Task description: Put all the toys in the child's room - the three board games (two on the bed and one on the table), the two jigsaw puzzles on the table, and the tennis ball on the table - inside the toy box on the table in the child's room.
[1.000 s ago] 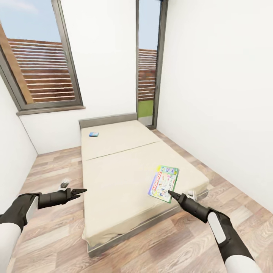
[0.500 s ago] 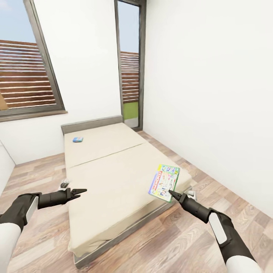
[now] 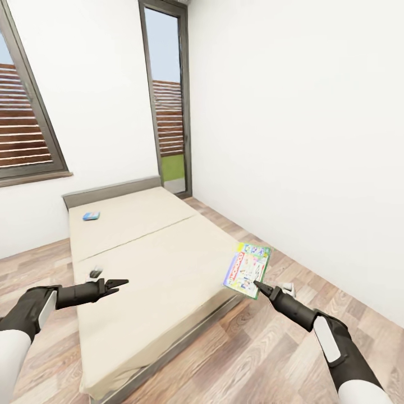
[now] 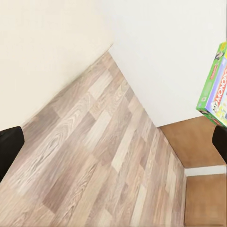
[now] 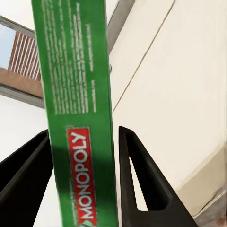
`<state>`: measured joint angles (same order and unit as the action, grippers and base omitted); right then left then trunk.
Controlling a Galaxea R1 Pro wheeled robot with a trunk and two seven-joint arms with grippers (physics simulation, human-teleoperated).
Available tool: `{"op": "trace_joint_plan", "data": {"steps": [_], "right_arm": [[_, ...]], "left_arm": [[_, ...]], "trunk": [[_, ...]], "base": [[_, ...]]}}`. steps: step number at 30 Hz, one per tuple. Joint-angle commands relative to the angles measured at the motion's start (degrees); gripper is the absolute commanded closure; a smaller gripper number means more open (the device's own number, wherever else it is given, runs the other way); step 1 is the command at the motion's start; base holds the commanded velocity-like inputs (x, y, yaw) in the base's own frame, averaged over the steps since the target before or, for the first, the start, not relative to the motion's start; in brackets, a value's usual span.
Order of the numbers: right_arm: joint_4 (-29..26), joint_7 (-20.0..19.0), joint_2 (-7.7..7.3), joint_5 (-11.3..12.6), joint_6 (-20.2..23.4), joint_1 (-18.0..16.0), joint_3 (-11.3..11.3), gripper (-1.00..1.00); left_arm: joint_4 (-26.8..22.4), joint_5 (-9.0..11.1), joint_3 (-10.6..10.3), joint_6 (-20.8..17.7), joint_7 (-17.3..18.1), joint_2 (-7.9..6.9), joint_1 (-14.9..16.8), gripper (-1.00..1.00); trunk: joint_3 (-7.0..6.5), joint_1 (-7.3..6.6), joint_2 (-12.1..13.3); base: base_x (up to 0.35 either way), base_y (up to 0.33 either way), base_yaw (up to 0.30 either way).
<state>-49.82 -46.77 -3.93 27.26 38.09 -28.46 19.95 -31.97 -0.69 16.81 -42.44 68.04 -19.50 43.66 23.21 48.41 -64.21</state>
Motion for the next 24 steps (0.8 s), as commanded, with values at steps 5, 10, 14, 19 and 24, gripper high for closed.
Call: {"op": "trace_joint_plan", "data": {"steps": [5, 10, 14, 19, 24], "right_arm": [[0.1, -0.9, -0.45, 0.3, 0.4, 0.0, 1.3, 1.0], [0.2, -1.5, -0.53, 0.3, 0.3, 0.0, 1.5, 1.0], [0.1, -1.6, -0.61, 0.3, 0.2, 0.1, 1.6, 1.0], [0.1, -1.6, -0.57, 0.3, 0.1, 0.1, 1.6, 1.0], [0.0, -1.6, -0.53, 0.3, 0.0, 0.2, 1.6, 1.0]], "left_arm": [[0.0, 0.1, 0.2, -0.1, 0.4, -0.01, 0.0, -1.0], [0.0, 0.3, 0.2, 0.2, 0.5, -0.01, 0.0, -1.0], [0.0, 0.4, 0.2, 0.4, 0.6, 0.03, 0.0, -1.0], [0.0, 0.4, 0.1, 0.4, 0.6, -0.01, 0.0, -1.0], [0.0, 0.4, 0.1, 0.4, 0.5, 0.06, 0.0, -1.0]], "trunk": [[-0.25, 0.0, 0.0], [-0.58, 0.0, 0.0], [-0.85, 0.0, 0.0], [-1.18, 0.0, 0.0], [-1.28, 0.0, 0.0]], "base": [[0.0, 0.0, -0.241], [0.003, 0.0, -0.231], [0.133, -0.088, -0.226], [0.227, -0.211, -0.204], [0.244, -0.242, -0.057]]}}
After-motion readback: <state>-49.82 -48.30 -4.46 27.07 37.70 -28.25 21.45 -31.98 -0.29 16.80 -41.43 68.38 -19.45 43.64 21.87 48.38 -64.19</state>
